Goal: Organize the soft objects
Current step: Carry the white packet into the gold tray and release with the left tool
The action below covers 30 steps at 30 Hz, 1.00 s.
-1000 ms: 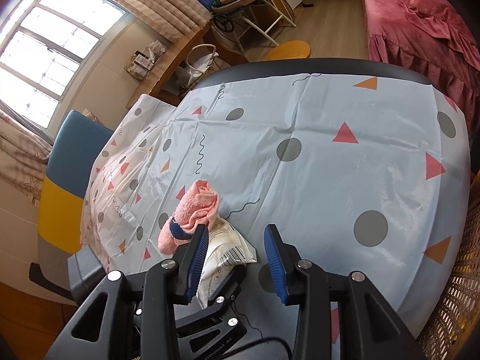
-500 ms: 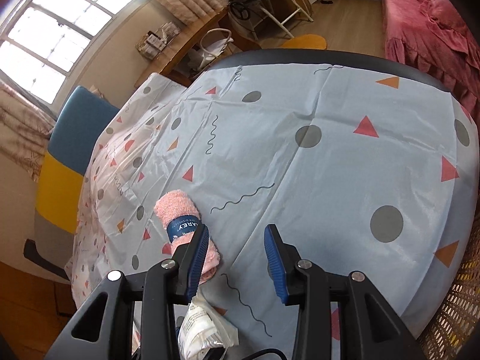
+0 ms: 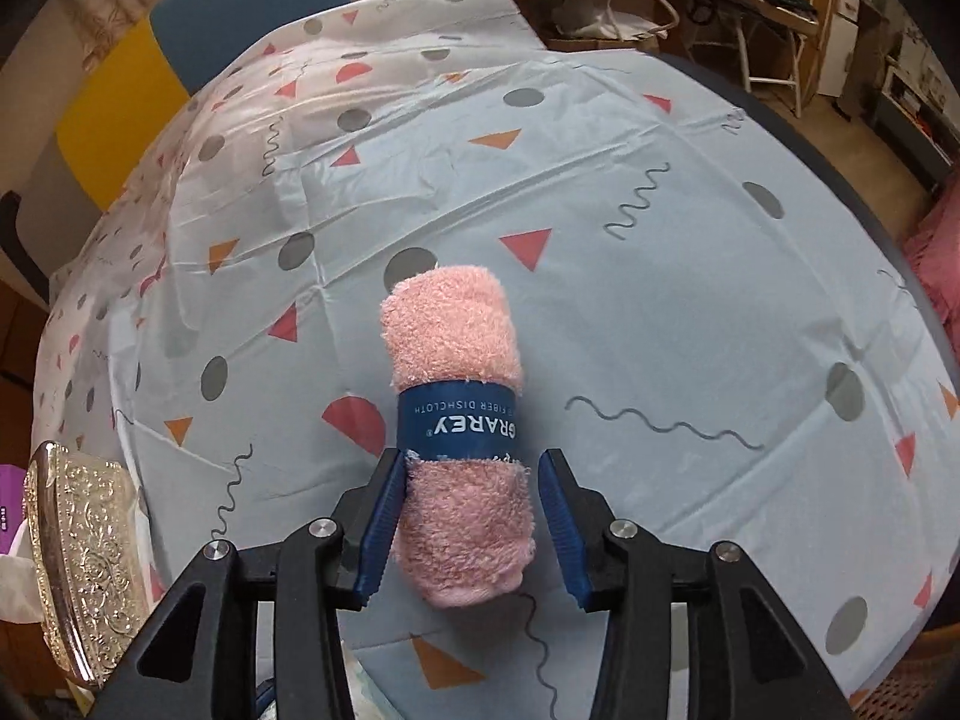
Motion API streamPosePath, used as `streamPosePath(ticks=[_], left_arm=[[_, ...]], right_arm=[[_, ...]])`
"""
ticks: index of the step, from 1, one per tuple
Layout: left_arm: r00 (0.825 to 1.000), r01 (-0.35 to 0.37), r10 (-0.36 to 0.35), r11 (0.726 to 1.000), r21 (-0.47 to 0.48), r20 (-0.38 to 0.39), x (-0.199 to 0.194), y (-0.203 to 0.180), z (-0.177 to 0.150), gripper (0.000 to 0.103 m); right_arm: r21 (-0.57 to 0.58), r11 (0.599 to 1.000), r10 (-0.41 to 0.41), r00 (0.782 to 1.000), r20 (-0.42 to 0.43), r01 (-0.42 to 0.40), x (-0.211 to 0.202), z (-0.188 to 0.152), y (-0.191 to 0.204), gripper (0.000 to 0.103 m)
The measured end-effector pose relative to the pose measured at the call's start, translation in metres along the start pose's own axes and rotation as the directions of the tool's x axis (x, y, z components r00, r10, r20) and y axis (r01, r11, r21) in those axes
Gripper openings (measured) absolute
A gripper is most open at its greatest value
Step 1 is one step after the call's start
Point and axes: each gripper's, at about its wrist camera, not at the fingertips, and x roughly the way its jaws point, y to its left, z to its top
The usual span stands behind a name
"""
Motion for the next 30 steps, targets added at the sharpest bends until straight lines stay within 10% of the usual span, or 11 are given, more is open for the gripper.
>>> streamPosePath(ticks=[3,22,30], left_arm=[[1.0,-0.009,0.009,0.999,-0.036,0.009,-0.002,0.006,0.001,0.056],[0.997,0.028,-0.005,0.953,-0.3,0.077,-0.034,0.055,0.088,0.05],[0.976,-0.064,0.139,0.918,-0.392,0.166,-0.085,0.116,0.143,0.05]], right_arm=[[-0.016,0.999,-0.028,0.999,0.03,0.029,-0.003,-0.004,0.0,0.033],[-0.049,0.997,-0.064,0.998,0.016,0.064,0.002,-0.001,-0.009,0.033],[-0.091,0.992,-0.089,0.996,0.032,0.092,0.004,0.0,-0.005,0.033]])
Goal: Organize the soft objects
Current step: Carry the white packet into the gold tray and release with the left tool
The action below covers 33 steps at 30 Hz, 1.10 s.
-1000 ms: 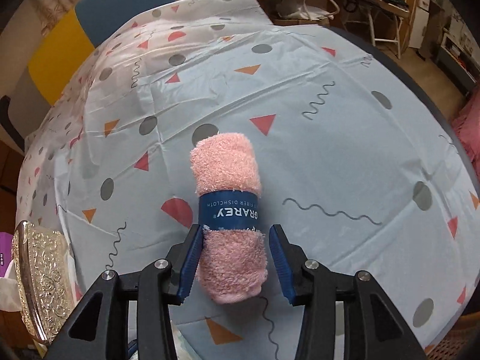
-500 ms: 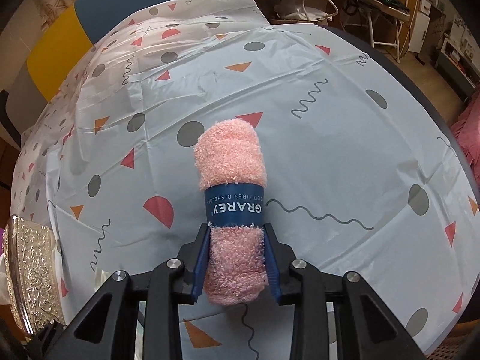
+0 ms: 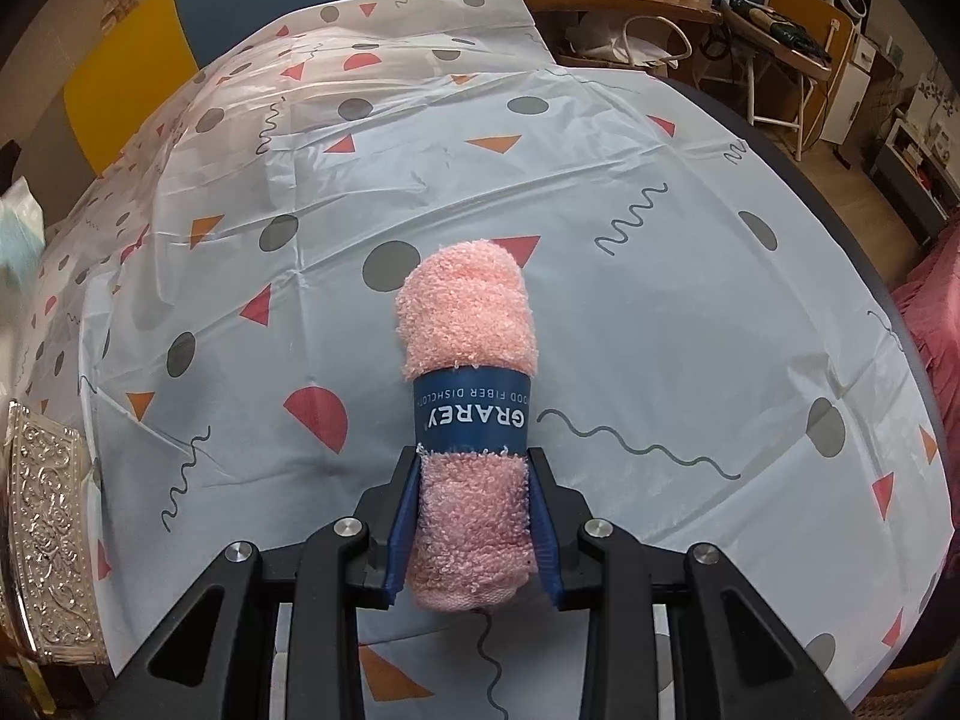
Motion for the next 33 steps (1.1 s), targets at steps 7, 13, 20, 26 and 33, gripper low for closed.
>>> streamPosePath(ticks=[7,13,20,26,33], left_arm=[[0.981,-0.157,0.169,0.981,-0.117,0.099,-0.051,0.093,0.038,0.05],[0.949,-0.254,0.286,0.943,-0.216,0.133,-0.103,0.172,0.026,0.05],[0.924,-0.313,0.364,0.896,-0.314,0.118,-0.154,0.244,-0.025,0.05],[0.914,-0.321,0.396,0.839,-0.439,0.088,-0.198,0.299,-0.086,0.05],[0.91,-0.32,0.412,0.767,-0.556,0.044,-0.242,0.343,-0.167,0.05]], right_arm=[[-0.018,1.0,-0.007,1.0,-0.004,0.006,0.001,0.002,0.001,0.033],[-0.05,0.998,-0.029,1.0,0.005,0.029,0.001,0.0,0.004,0.033],[-0.091,0.994,-0.063,0.998,0.018,0.064,0.003,-0.003,0.01,0.034],[-0.136,0.985,-0.098,0.994,0.039,0.102,0.002,-0.005,0.016,0.033],[-0.158,0.98,-0.118,0.992,0.049,0.124,0.002,-0.005,0.019,0.033]])
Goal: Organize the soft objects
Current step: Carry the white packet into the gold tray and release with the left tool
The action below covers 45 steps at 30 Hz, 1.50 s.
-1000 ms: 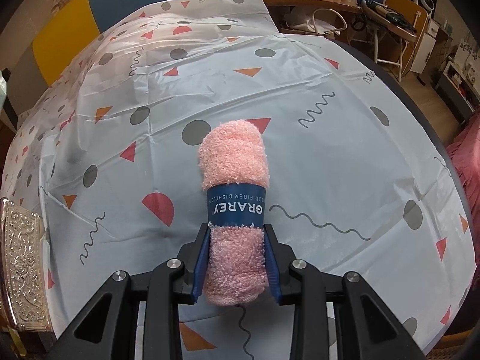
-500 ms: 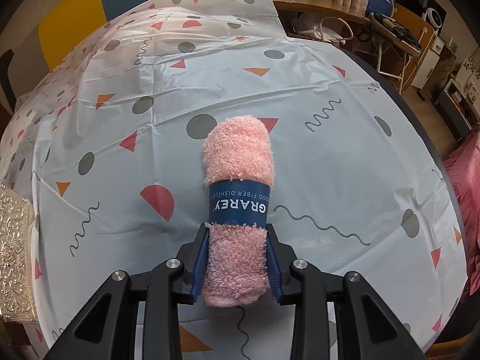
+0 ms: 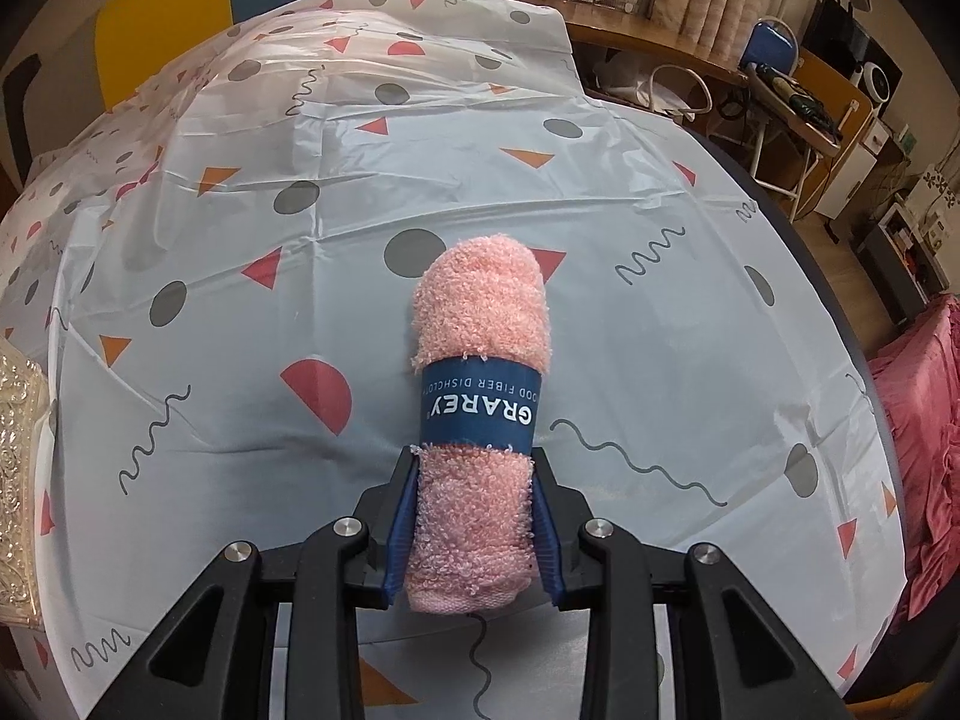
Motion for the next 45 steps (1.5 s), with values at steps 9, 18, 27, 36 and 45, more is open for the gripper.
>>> streamPosePath(ticks=[9,18,27,36,45], left_arm=[[0.994,0.071,-0.078,0.994,-0.084,-0.077,-0.013,0.023,-0.069,0.05],[0.986,-0.048,0.048,0.999,0.003,-0.16,0.038,0.001,-0.091,0.051],[0.986,-0.096,0.101,0.994,0.044,-0.13,0.044,0.005,-0.093,0.076],[0.983,-0.175,0.179,0.979,0.109,-0.031,0.012,-0.005,-0.107,0.078],[0.969,-0.24,0.224,0.954,0.178,0.105,-0.023,-0.014,-0.111,0.084]], right_arm=[[-0.024,0.999,-0.028,1.0,0.008,0.028,-0.001,-0.002,0.006,0.033],[-0.031,0.999,-0.039,0.999,0.01,0.04,-0.002,-0.003,0.008,0.033],[-0.033,0.999,-0.04,0.999,0.01,0.04,-0.002,-0.004,0.008,0.033],[-0.028,0.999,-0.038,0.999,0.01,0.038,-0.002,-0.004,0.008,0.033],[-0.019,1.0,-0.006,1.0,0.005,0.006,-0.003,-0.005,0.007,0.033]])
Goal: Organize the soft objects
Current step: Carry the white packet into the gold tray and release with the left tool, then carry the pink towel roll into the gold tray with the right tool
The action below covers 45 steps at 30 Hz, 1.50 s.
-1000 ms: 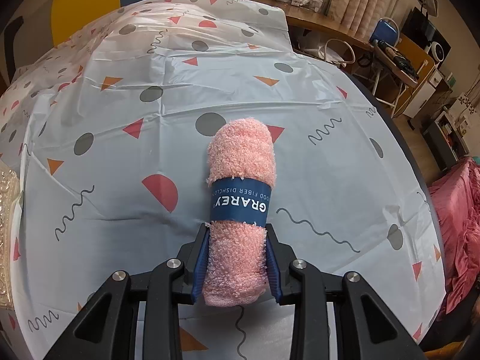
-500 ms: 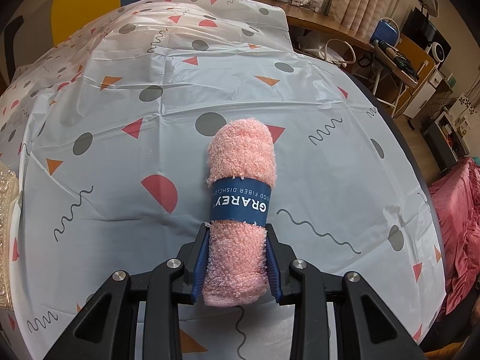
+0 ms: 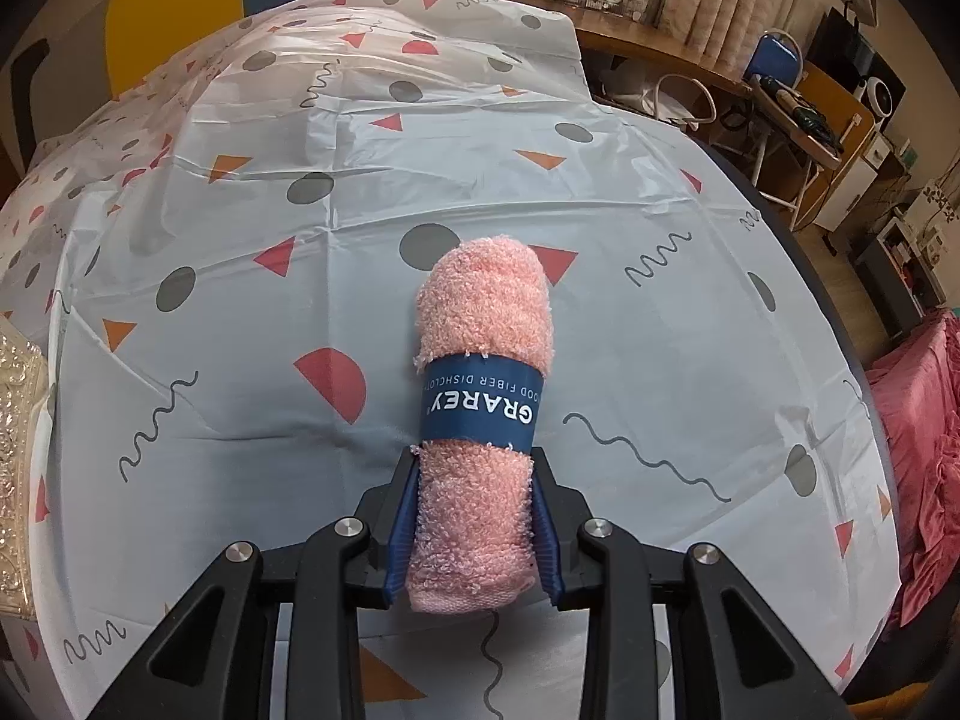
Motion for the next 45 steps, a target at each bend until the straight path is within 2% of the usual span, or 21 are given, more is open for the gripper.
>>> streamPosePath(ticks=[7,9,13,17,23,31,38,45], left_arm=[[1.0,0.015,-0.015,1.0,0.01,0.014,-0.006,-0.002,-0.001,0.084],[1.0,0.022,-0.022,1.0,0.009,0.009,-0.005,-0.001,-0.002,0.084],[0.999,0.033,-0.033,0.999,0.011,0.004,-0.007,-0.002,-0.005,0.085],[0.999,0.036,-0.036,0.999,0.014,0.008,-0.009,-0.001,-0.008,0.086],[0.999,0.038,-0.038,0.999,0.003,0.007,-0.009,0.004,-0.011,0.086],[0.999,0.033,-0.033,0.999,-0.006,-0.003,-0.007,0.011,-0.015,0.086],[0.999,0.038,-0.038,0.999,-0.022,-0.005,-0.006,0.016,-0.018,0.088],[0.999,0.038,-0.038,0.998,-0.043,-0.009,-0.005,0.022,-0.02,0.089]], right_arm=[[0.015,0.998,0.066,0.997,-0.03,-0.066,-0.002,-0.004,0.006,0.032],[0.025,0.998,0.06,0.998,-0.033,-0.059,-0.003,-0.005,0.007,0.032],[0.161,0.984,0.086,0.996,-0.039,-0.079,0.0,0.001,-0.004,0.032],[0.203,0.975,0.097,0.995,-0.033,-0.088,-0.004,0.019,0.005,0.03],[0.091,0.986,0.133,0.99,0.048,-0.137,-0.036,0.056,0.061,0.03],[-0.091,0.973,0.223,0.964,0.143,-0.211,-0.082,0.083,0.139,0.03],[-0.151,0.961,0.261,0.946,0.193,-0.234,-0.111,0.087,0.164,0.03],[-0.27,0.914,0.367,0.899,0.239,-0.302,-0.154,0.075,0.199,0.03]])
